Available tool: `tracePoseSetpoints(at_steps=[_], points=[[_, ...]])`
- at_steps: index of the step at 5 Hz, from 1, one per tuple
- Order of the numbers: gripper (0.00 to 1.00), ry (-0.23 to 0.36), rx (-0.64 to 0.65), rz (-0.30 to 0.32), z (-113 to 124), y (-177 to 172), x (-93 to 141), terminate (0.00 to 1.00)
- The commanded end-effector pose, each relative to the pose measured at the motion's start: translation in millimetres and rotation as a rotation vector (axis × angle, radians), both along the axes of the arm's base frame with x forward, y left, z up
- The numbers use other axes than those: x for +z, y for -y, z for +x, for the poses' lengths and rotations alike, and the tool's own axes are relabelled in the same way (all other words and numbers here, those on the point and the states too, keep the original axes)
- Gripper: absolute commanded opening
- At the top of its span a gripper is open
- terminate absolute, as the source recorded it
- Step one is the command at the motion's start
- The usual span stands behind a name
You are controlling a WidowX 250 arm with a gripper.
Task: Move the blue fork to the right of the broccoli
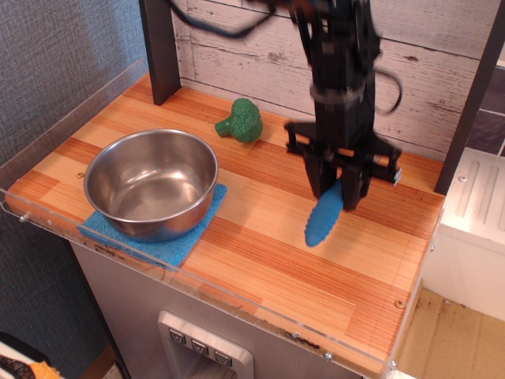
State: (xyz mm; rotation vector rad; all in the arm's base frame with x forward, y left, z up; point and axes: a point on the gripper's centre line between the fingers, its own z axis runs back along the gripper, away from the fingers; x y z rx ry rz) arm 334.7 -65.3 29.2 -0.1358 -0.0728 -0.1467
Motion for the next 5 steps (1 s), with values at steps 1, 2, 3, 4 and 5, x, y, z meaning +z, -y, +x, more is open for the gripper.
tracePoseSetpoints(at_steps=[1,2,3,4,5], points=[[0.0,0.047,0.02,0.043,22.3,-17.6,-23.7,0.0],[0.0,0.08,0.003,0.101,9.8,-10.9,-26.6,0.0],[0.0,0.125,0.004,0.159,-3.2,-7.7,-24.5,0.0],[0.0,0.121,0.023,0.176,-3.2,-13.6,-20.2,0.0],[1.0,0.107,0.067,0.128,4.5,-24.7,-6.9,0.0]])
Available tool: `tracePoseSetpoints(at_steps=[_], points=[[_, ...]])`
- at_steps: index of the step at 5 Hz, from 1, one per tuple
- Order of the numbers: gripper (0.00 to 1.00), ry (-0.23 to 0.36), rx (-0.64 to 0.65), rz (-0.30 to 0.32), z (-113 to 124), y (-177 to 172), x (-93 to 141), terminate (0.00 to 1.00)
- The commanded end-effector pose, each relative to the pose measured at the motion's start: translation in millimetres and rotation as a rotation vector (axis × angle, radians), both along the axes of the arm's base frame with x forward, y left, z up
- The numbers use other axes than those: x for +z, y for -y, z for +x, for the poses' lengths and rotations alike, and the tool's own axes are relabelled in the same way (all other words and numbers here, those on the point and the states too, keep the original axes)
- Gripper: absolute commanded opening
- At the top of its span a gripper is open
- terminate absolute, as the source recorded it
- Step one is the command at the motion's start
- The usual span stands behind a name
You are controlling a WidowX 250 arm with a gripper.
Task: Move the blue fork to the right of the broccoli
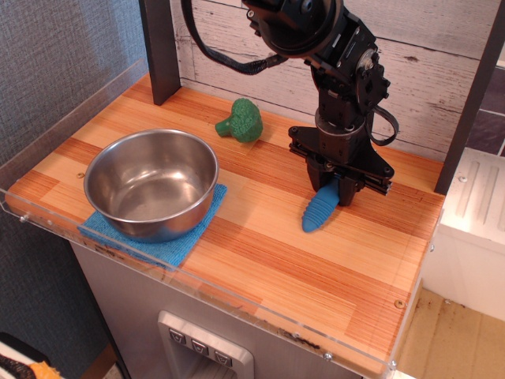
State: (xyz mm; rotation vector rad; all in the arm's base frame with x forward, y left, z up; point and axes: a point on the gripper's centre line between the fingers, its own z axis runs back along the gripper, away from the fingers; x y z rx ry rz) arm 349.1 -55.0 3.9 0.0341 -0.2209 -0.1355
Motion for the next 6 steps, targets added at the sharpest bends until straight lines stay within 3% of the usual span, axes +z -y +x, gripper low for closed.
tracePoseSetpoints(at_steps=[1,2,3,4,6], points=[[1.0,-0.042,0.064,-0.088,0.5,-25.8,41.9,0.0],[1.0,0.017,0.035,-0.138,1.8,-41.0,90.5,0.0],[1.0,0.086,0.018,-0.151,-11.4,-59.3,133.7,0.0],[1.0,0.1,0.007,-0.142,-20.4,-65.2,152.7,0.0],[1.0,0.104,0.01,-0.105,-27.0,-75.8,157.3,0.0]])
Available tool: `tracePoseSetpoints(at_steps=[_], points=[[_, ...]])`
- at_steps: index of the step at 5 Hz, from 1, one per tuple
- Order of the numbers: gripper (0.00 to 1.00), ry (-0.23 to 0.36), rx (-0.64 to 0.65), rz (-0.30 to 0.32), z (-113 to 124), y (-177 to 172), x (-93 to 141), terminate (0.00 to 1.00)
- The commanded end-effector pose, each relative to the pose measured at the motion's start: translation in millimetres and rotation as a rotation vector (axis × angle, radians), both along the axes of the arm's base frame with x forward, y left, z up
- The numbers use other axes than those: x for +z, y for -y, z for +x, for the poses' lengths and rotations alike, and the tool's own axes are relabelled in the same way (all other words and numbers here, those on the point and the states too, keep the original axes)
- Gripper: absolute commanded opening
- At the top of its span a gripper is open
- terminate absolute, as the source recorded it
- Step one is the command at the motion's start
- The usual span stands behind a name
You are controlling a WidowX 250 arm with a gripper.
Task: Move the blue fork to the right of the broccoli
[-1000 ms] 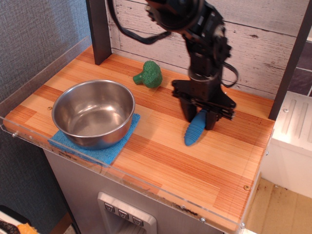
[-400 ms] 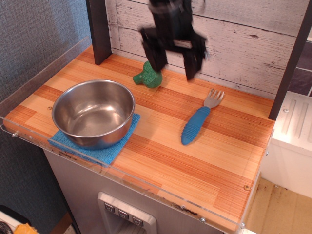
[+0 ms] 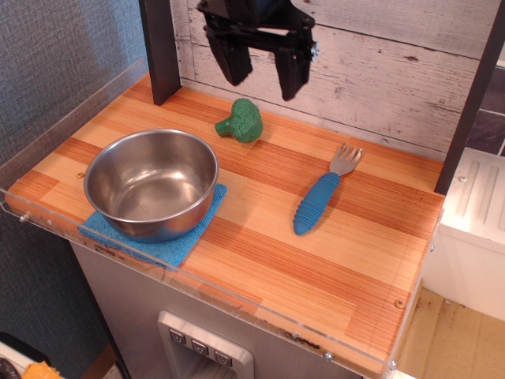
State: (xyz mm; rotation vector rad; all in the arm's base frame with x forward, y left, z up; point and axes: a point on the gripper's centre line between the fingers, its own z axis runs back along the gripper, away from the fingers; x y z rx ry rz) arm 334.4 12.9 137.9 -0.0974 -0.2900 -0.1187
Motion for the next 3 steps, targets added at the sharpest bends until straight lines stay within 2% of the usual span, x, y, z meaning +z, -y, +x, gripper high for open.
tracePoseSetpoints(at_steps=[1,2,3], points=[[1.0,0.023,0.059,0.081,-9.1,-18.1,15.5,0.0],[1.0,-0.057,0.079,0.108,-6.9,-27.1,7.8,0.0],[1.0,-0.057,0.079,0.108,-6.9,-27.1,7.8,1.0]])
